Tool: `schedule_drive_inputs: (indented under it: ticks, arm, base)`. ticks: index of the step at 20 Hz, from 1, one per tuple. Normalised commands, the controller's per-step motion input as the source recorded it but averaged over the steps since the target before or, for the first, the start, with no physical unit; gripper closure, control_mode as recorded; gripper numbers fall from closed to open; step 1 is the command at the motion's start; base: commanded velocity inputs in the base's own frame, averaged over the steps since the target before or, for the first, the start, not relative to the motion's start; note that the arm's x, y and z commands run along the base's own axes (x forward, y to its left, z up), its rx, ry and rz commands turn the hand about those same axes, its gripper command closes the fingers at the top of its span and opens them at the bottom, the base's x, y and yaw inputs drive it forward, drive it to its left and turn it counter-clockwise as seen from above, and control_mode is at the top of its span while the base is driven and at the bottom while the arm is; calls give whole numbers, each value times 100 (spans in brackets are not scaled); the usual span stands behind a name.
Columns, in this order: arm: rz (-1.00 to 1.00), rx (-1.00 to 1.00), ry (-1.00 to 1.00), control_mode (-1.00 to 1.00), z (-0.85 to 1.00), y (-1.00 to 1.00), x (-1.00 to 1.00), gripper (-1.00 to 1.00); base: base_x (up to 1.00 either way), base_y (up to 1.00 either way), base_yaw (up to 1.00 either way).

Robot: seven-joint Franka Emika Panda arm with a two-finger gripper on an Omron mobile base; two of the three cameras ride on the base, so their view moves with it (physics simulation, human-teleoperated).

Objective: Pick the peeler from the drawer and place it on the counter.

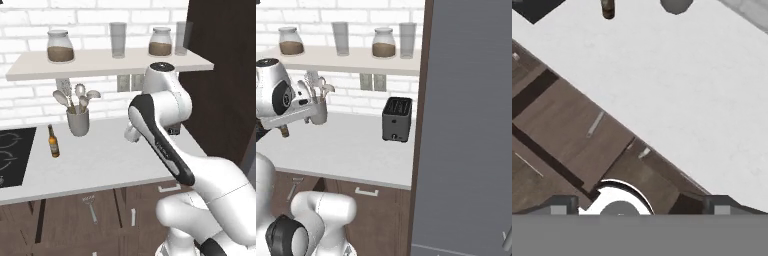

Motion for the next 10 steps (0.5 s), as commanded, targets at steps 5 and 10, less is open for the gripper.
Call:
schedule_drive_inputs:
  ticks: [5, 10]
  arm:
    - [30, -27, 0, -100, -18, 100, -36, -100]
    - [25, -17, 0, -100, -15, 84, -20, -100]
  base:
    - [0, 0, 0]
    - [0, 0, 0]
